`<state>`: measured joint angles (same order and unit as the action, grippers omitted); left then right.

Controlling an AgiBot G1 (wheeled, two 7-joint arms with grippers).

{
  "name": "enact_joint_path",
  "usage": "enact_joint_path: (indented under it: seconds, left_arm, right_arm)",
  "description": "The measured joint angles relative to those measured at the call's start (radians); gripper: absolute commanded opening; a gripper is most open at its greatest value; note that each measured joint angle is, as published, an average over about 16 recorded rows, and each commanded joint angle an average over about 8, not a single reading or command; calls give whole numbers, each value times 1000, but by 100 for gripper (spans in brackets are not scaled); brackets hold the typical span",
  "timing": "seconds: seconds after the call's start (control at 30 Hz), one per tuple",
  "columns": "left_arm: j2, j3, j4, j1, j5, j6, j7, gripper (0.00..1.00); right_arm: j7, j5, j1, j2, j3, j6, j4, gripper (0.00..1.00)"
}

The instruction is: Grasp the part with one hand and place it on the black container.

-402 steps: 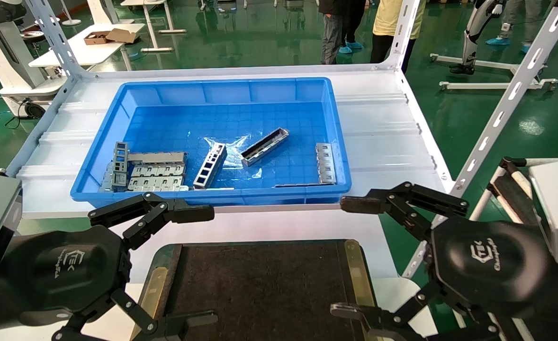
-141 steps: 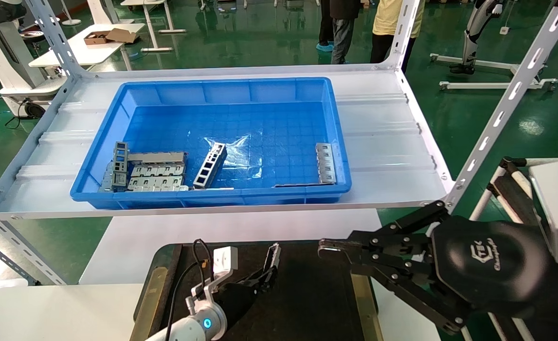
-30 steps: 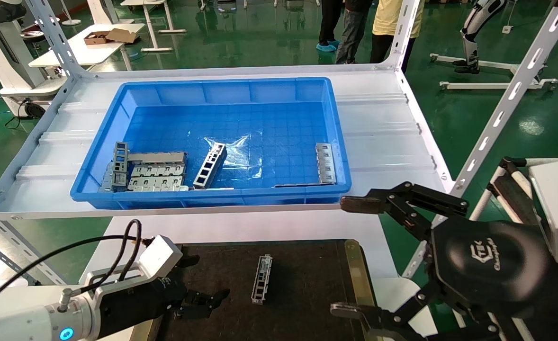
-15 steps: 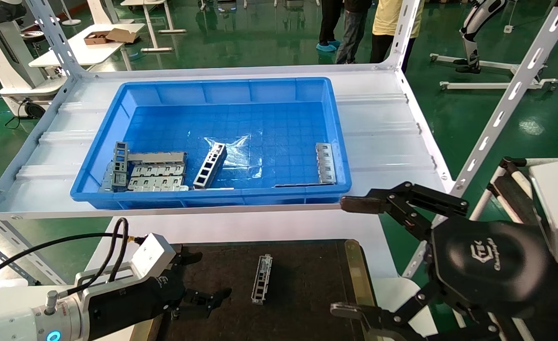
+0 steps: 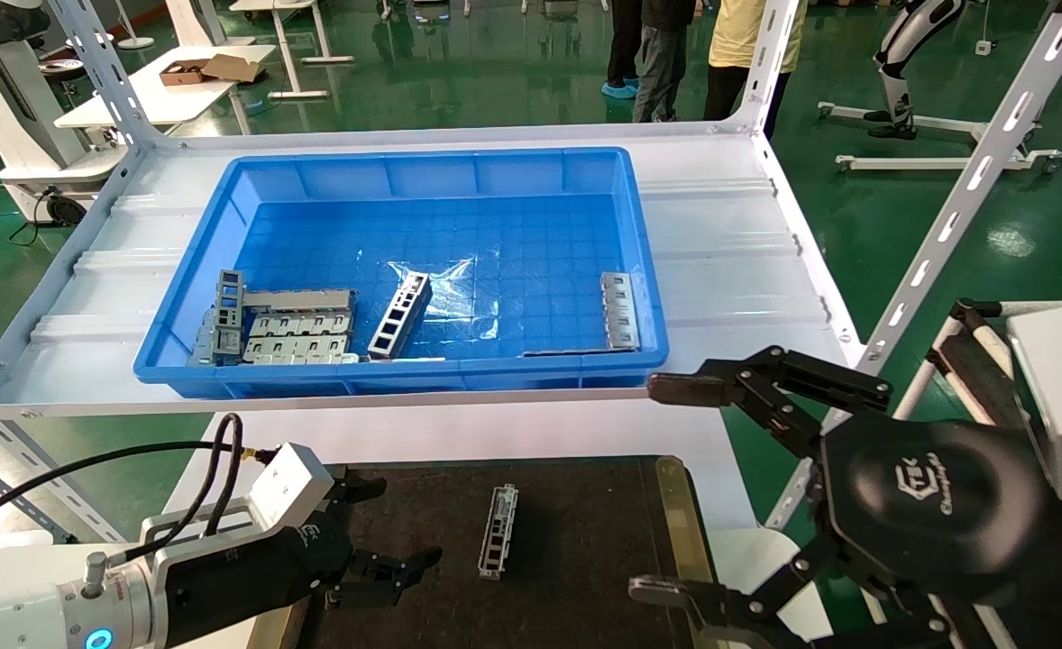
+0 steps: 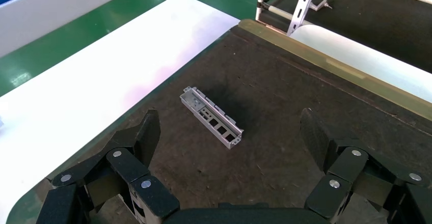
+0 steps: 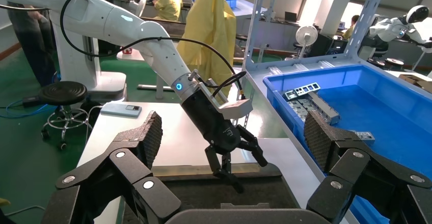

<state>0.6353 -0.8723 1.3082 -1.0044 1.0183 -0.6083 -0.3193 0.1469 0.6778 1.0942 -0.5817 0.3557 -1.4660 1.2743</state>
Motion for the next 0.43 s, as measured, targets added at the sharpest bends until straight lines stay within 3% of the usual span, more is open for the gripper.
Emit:
enact_joint_path:
  seconds: [0.43]
  left_arm:
    - [-5, 8, 6, -9, -9, -18, 9, 100]
  right_arm:
    - [0, 0, 0, 0, 0, 0, 0, 100]
